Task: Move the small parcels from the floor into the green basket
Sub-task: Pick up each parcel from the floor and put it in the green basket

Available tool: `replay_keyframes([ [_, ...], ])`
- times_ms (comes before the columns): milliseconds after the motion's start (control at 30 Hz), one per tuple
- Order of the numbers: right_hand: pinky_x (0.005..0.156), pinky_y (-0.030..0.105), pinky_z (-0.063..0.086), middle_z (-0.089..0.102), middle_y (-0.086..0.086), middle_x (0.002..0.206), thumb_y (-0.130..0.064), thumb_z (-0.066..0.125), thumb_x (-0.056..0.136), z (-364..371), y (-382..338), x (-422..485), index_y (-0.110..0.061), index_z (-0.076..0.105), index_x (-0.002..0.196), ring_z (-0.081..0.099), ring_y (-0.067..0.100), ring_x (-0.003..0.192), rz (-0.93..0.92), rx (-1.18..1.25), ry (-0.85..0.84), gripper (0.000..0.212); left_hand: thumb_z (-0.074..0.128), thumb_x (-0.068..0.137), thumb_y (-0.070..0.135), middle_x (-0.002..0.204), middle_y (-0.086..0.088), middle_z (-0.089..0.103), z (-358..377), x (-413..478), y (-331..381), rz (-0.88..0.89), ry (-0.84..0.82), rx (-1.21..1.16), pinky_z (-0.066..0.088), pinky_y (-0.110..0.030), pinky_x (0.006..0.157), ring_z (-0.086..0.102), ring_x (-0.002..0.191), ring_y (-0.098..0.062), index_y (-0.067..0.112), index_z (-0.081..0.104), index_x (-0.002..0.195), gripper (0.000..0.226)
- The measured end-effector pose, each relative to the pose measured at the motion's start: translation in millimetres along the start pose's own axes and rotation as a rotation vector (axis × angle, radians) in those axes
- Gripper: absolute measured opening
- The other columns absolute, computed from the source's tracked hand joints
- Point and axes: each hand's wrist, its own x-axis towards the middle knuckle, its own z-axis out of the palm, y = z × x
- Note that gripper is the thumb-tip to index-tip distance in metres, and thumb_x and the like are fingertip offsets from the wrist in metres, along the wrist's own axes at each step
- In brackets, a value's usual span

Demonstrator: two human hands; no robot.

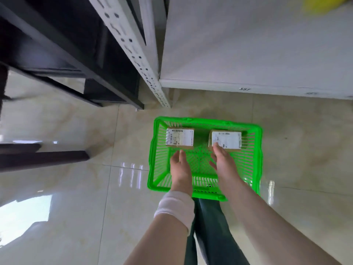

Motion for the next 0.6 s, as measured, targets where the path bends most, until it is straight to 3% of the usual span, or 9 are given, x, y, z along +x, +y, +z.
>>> replay_keyframes([
  [167, 0.105, 0.046, 0.040, 0.060, 0.009, 0.124, -0.028, 0.044, 0.097, -60, -20, -98, -0.023, 0.058, 0.108, 0.056, 0.025, 0.108, -0.092, 0.111, 0.086, 0.019, 0.037, 0.098, 0.026, 0.144, -0.008, 0.044, 0, -107, 17, 0.096, -0.127, 0.129, 0.030, -0.035, 0.111, 0.042, 0.134, -0.024, 0.010, 0.040, 0.137, 0.043],
  [300, 0.103, 0.046, 0.039, 0.058, 0.022, 0.127, -0.023, 0.041, 0.098, -111, -8, -144, -0.024, 0.053, 0.075, 0.053, 0.035, 0.118, -0.146, 0.237, 0.152, 0.026, 0.038, 0.098, 0.026, 0.144, -0.006, 0.044, 18, -171, 4, 0.181, -0.250, 0.265, 0.030, -0.031, 0.108, 0.041, 0.133, -0.024, 0.012, 0.041, 0.137, 0.042],
  [367, 0.099, 0.040, 0.042, 0.059, 0.019, 0.127, -0.025, 0.044, 0.097, -142, 6, -164, -0.024, 0.054, 0.080, 0.056, 0.027, 0.106, -0.134, 0.362, 0.203, 0.020, 0.038, 0.098, 0.026, 0.136, -0.006, 0.049, 34, -207, -9, 0.204, -0.319, 0.324, 0.032, -0.030, 0.105, 0.046, 0.127, -0.022, 0.015, 0.049, 0.129, 0.034],
  [400, 0.098, 0.037, 0.042, 0.059, 0.016, 0.127, -0.026, 0.046, 0.096, -160, 15, -174, -0.022, 0.056, 0.087, 0.055, 0.022, 0.105, -0.124, 0.437, 0.224, 0.014, 0.038, 0.098, 0.025, 0.126, -0.008, 0.052, 44, -227, -16, 0.215, -0.356, 0.364, 0.034, -0.028, 0.099, 0.049, 0.117, -0.021, 0.020, 0.056, 0.114, 0.025],
  [433, 0.098, 0.035, 0.041, 0.060, 0.013, 0.127, -0.026, 0.047, 0.095, -180, 25, -184, -0.019, 0.057, 0.096, 0.056, 0.022, 0.108, -0.119, 0.501, 0.246, 0.012, 0.039, 0.097, 0.023, 0.117, -0.009, 0.053, 56, -247, -24, 0.231, -0.387, 0.413, 0.034, -0.026, 0.091, 0.050, 0.108, -0.020, 0.022, 0.057, 0.099, 0.019],
  [467, 0.099, 0.033, 0.040, 0.061, 0.011, 0.125, -0.027, 0.048, 0.095, -202, 35, -193, -0.017, 0.057, 0.105, 0.055, 0.023, 0.115, -0.121, 0.556, 0.271, 0.017, 0.039, 0.097, 0.022, 0.115, -0.011, 0.053, 70, -267, -34, 0.248, -0.407, 0.457, 0.032, -0.025, 0.086, 0.050, 0.105, -0.021, 0.020, 0.057, 0.097, 0.018],
  [533, 0.099, 0.032, 0.040, 0.061, 0.007, 0.120, -0.026, 0.047, 0.095, -251, 52, -213, -0.014, 0.055, 0.116, 0.051, 0.025, 0.125, -0.133, 0.660, 0.328, 0.025, 0.040, 0.097, 0.024, 0.129, -0.011, 0.053, 100, -307, -58, 0.275, -0.449, 0.514, 0.033, -0.025, 0.090, 0.050, 0.119, -0.024, 0.011, 0.052, 0.123, 0.031],
  [600, 0.102, 0.033, 0.040, 0.060, 0.009, 0.126, -0.025, 0.045, 0.097, -307, 70, -237, -0.013, 0.054, 0.119, 0.047, 0.027, 0.129, -0.136, 0.742, 0.371, 0.027, 0.037, 0.098, 0.028, 0.139, -0.008, 0.048, 132, -347, -91, 0.301, -0.522, 0.570, 0.031, -0.025, 0.093, 0.044, 0.129, -0.023, 0.011, 0.042, 0.135, 0.041],
])
